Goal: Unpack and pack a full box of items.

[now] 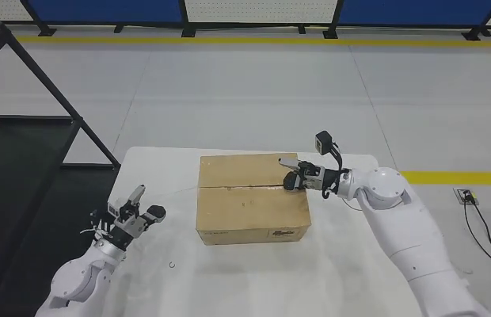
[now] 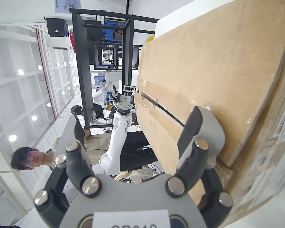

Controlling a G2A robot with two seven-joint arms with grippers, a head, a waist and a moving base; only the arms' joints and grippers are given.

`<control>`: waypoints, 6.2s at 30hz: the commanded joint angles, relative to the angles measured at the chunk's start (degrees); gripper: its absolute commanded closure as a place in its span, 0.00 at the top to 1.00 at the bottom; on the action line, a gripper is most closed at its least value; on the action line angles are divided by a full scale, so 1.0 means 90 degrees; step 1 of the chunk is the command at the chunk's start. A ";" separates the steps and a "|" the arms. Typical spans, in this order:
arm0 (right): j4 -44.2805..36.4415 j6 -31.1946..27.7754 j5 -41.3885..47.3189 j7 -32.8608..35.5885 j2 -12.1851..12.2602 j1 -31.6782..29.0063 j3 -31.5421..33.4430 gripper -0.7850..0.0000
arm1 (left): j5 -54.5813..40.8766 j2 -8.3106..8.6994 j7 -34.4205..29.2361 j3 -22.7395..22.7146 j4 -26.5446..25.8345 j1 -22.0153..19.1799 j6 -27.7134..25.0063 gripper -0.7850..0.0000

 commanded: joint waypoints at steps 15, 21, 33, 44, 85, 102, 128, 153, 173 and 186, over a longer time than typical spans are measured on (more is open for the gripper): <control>0.0000 0.0000 0.0000 0.0000 0.0000 0.0000 0.0000 1.00 | -0.0242 -0.0458 0.1630 0.1266 0.1116 -0.0958 -0.0246 1.00; 0.0000 0.0000 0.0000 0.0000 0.0000 0.0000 0.0000 1.00 | -0.0392 -0.0612 0.1808 0.1475 0.1698 -0.1428 -0.0627 1.00; 0.0000 0.0000 0.0000 0.0000 0.0000 0.0000 0.0000 1.00 | -0.0733 -0.0670 0.1900 0.0992 0.1903 -0.1532 -0.1354 1.00; 0.0000 0.0000 0.0000 0.0000 0.0000 0.0000 0.0000 1.00 | -0.0866 -0.0612 0.1723 0.0361 0.1253 -0.1299 -0.1425 1.00; 0.0000 0.0000 0.0000 0.0000 0.0000 0.0000 0.0000 1.00 | 0.0255 -0.0492 -0.0335 0.0209 0.2017 -0.1899 -0.0157 1.00; 0.0000 0.0000 0.0000 0.0000 0.0000 0.0000 0.0000 1.00 | -0.0645 -0.0463 0.0171 -0.0521 0.1729 -0.1790 -0.0428 1.00; -0.0424 0.0588 -0.0346 -0.0239 0.0057 -0.0225 -0.0063 1.00 | -0.0104 -0.0445 0.0864 -0.0793 0.1187 -0.1087 -0.0652 1.00; -0.0613 0.0622 -0.0316 -0.0285 0.0067 -0.0311 -0.0133 1.00 | -0.0347 -0.0416 0.0770 -0.1181 0.0540 -0.0944 -0.0576 1.00; -0.0829 0.0660 -0.0318 -0.0369 0.0129 -0.0461 -0.0021 1.00 | -0.0033 -0.0491 0.1066 -0.0645 -0.1577 -0.0976 -0.0217 1.00; -0.1124 0.0704 -0.0288 -0.0270 0.0212 -0.0597 0.0168 1.00 | 0.0837 -0.0600 0.1263 0.0430 -0.1727 -0.1572 0.0251 1.00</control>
